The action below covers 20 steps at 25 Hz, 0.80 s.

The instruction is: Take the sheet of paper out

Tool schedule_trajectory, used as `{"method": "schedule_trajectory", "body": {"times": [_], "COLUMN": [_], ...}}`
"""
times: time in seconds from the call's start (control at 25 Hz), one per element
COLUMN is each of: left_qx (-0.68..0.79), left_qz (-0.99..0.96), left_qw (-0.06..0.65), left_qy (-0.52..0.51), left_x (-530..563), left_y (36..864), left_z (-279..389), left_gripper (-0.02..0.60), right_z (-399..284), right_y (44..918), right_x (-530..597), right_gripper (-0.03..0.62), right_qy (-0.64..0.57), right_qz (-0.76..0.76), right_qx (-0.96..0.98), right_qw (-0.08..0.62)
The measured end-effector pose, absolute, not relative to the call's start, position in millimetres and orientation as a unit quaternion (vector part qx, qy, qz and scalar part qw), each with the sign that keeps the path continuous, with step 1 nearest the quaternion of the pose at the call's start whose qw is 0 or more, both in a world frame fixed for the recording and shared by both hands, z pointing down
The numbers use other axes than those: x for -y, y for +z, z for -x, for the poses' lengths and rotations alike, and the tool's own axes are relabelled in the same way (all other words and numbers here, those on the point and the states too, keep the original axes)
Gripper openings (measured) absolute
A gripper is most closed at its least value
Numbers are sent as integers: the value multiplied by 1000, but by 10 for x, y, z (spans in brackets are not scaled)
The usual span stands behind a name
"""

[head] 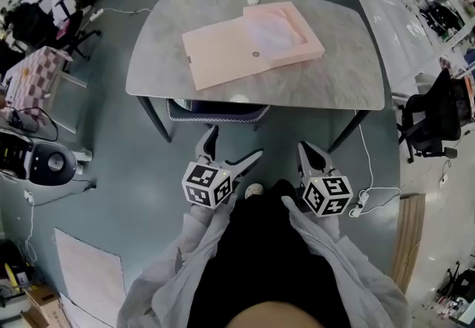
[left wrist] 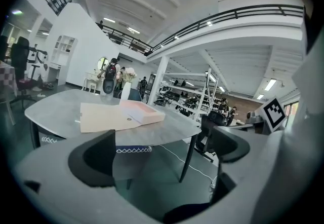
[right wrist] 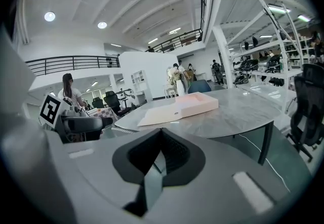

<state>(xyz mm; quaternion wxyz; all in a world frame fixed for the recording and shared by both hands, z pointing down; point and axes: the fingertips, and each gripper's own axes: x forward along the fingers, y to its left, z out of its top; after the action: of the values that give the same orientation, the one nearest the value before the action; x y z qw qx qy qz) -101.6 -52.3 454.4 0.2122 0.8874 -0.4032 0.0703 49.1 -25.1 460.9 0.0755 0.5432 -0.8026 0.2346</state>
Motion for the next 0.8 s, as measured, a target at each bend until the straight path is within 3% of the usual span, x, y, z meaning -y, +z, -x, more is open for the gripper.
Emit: {"method": "schedule_trajectory", "body": {"times": [0.8], "left_qx": [414], "left_qz": [-884], "left_qw": [211], "left_qy": [59], "left_x": [1426], "left_y": [4460], "left_z": [703], "left_gripper": [589], "right_z": [-797], "right_y": [4673], "right_x": [1204], "right_gripper": [11], "right_qy": [241], "right_qz": [-526], "right_qx": [812], "right_qw": [78]}}
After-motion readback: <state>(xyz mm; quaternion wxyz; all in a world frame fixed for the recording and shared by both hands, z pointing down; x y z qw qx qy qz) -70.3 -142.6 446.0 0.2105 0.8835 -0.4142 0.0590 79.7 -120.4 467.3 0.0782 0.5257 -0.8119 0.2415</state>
